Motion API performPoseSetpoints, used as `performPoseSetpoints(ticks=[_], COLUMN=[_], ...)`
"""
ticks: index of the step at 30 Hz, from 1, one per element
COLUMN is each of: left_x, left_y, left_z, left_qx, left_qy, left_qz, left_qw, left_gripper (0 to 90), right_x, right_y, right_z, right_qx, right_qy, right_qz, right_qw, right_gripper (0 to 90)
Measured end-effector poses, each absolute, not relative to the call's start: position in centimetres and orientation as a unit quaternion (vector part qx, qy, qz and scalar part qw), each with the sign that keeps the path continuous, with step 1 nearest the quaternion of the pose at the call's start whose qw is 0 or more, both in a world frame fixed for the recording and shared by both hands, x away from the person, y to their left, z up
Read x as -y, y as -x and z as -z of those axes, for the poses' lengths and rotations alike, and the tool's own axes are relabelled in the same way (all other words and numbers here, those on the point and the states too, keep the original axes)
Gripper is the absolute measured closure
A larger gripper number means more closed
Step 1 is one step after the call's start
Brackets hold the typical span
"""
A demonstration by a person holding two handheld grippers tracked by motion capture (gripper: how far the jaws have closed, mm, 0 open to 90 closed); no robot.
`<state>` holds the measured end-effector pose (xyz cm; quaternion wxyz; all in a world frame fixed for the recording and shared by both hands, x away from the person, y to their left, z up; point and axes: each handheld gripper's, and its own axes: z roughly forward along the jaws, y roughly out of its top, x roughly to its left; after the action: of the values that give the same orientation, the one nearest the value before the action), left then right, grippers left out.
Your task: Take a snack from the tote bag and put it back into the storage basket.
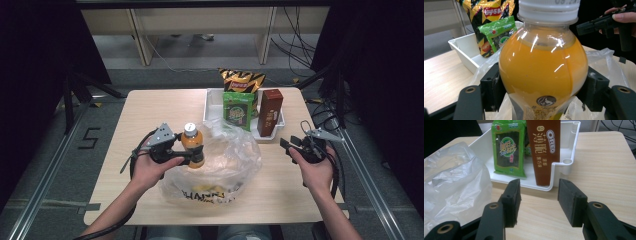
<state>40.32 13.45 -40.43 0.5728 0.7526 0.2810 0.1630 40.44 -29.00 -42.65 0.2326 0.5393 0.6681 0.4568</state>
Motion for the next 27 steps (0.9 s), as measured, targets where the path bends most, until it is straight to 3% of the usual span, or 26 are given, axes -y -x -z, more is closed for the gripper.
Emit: performPoseSetpoints(ticks=[27], left_x=[-12.6], left_y=[-43.4], left_z=[38.4], left_qx=[-0.263], left_qy=[-0.747], left_qz=[-0.158], left_qw=[0.589], left_gripper=[31.2], right_x=[29.4], right_y=[-38.8], right_z=[43.2], right_qx=[-0.659], right_qy=[-0.565], right_qz=[-0.443], right_qw=[0.225], right_gripper=[53.1])
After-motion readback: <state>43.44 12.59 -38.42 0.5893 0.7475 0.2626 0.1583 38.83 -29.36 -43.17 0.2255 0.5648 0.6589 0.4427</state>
